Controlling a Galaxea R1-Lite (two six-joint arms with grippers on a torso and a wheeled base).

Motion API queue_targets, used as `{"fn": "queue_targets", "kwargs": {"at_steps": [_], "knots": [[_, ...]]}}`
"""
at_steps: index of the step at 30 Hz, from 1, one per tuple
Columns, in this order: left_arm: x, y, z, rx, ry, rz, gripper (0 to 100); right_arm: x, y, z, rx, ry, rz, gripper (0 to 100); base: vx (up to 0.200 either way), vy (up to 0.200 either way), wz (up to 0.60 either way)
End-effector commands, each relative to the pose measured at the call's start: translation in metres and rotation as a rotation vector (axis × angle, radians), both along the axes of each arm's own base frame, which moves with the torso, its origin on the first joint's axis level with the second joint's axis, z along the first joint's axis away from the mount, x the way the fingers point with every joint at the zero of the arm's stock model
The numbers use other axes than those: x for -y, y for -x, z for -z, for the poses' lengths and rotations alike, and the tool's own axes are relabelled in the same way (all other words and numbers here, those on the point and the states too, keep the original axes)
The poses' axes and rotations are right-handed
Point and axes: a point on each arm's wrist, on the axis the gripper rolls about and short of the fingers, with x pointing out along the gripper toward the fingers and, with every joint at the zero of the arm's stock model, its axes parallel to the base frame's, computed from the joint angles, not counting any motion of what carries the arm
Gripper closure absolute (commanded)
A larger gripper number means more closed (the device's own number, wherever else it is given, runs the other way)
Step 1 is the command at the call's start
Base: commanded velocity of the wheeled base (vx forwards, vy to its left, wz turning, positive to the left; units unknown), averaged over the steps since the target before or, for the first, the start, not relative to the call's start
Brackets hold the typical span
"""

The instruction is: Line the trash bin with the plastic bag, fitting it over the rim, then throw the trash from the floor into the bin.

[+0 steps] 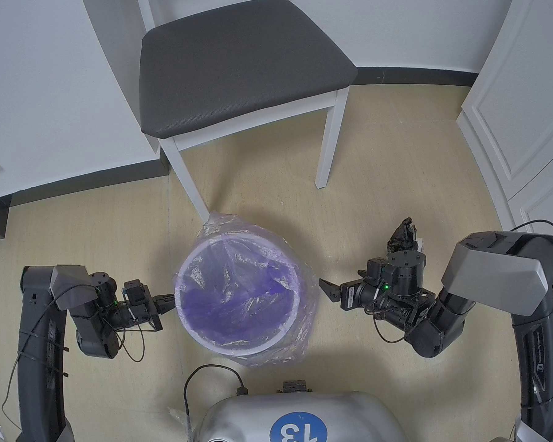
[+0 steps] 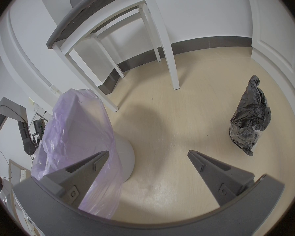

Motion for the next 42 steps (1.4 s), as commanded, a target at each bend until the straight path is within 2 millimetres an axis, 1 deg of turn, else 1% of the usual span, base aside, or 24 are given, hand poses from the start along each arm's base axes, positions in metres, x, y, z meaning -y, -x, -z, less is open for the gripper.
{"fn": "queue_targets", "kwargs": {"at_steps": [1, 2, 5, 12, 15, 16, 19, 25, 29, 30, 31, 33, 36, 37, 39, 41, 42], "knots": [[-0.003, -0.002, 0.001, 0.017, -0.001, -0.009, 100, 0.0, -0.003, -0.001, 0.01, -0.005, 0.004, 0, 0.0, 0.0, 0.0], [-0.004, -0.002, 0.001, 0.017, -0.002, -0.01, 100, -0.002, -0.003, -0.006, 0.028, -0.024, 0.002, 0, 0.0, 0.0, 0.0], [-0.004, -0.002, 0.001, 0.018, -0.002, -0.012, 100, -0.004, -0.001, -0.008, 0.042, -0.032, -0.004, 0, 0.0, 0.0, 0.0], [-0.004, -0.002, 0.002, 0.015, -0.003, -0.021, 100, -0.005, 0.008, 0.004, 0.018, 0.011, -0.03, 0, 0.0, 0.0, 0.0], [-0.005, -0.002, 0.001, 0.015, -0.008, -0.049, 100, -0.005, 0.01, 0.004, 0.017, 0.018, -0.046, 0, 0.0, 0.0, 0.0], [-0.005, -0.003, 0.002, 0.011, -0.012, -0.075, 100, -0.008, 0.011, 0.001, 0.032, 0.008, -0.056, 0, 0.0, 0.0, 0.0], [-0.005, -0.002, 0.002, 0.008, -0.014, -0.092, 100, -0.009, 0.014, -0.001, 0.031, -0.009, -0.079, 0, 0.0, 0.0, 0.0], [-0.005, -0.002, 0.002, 0.007, -0.015, -0.095, 100, -0.008, 0.02, 0.004, 0.008, -0.011, -0.114, 0, 0.0, 0.0, 0.0], [-0.005, -0.002, 0.002, 0.007, -0.015, -0.095, 100, -0.013, 0.022, 0.01, -0.011, -0.013, -0.133, 0, 0.0, 0.0, 0.0], [-0.005, -0.002, 0.002, 0.008, -0.015, -0.095, 100, -0.018, 0.023, 0.022, -0.032, -0.012, -0.141, 0, 0.0, 0.0, 0.0], [-0.005, -0.002, 0.002, 0.009, -0.016, -0.095, 100, -0.019, 0.022, 0.027, -0.039, -0.011, -0.142, 0, 0.0, 0.0, 0.0], [-0.005, -0.001, 0.002, 0.01, -0.018, -0.094, 100, -0.023, 0.017, 0.032, -0.028, -0.024, -0.138, 0, 0.0, 0.0, 0.0], [-0.005, -0.001, 0.002, 0.013, -0.019, -0.094, 100, -0.029, 0.016, 0.037, -0.045, -0.062, -0.127, 0, 0.0, 0.0, 0.0], [-0.005, -0.001, 0.002, 0.014, -0.02, -0.094, 100, -0.029, 0.015, 0.037, -0.047, -0.062, -0.127, 100, 0.0, 0.0, 0.0], [-0.004, -0.001, 0.003, 0.012, -0.02, -0.092, 100, -0.029, 0.015, 0.044, -0.058, -0.058, -0.126, 100, 0.0, 0.0, 0.0], [-0.004, -0.001, 0.003, 0.012, -0.02, -0.092, 100, -0.029, 0.015, 0.044, -0.058, -0.058, -0.126, 100, 0.0, 0.0, 0.0], [-0.004, -0.001, 0.003, 0.014, -0.021, -0.094, 100, -0.031, 0.012, 0.047, -0.058, -0.063, -0.124, 100, 0.0, 0.0, 0.0]]}}
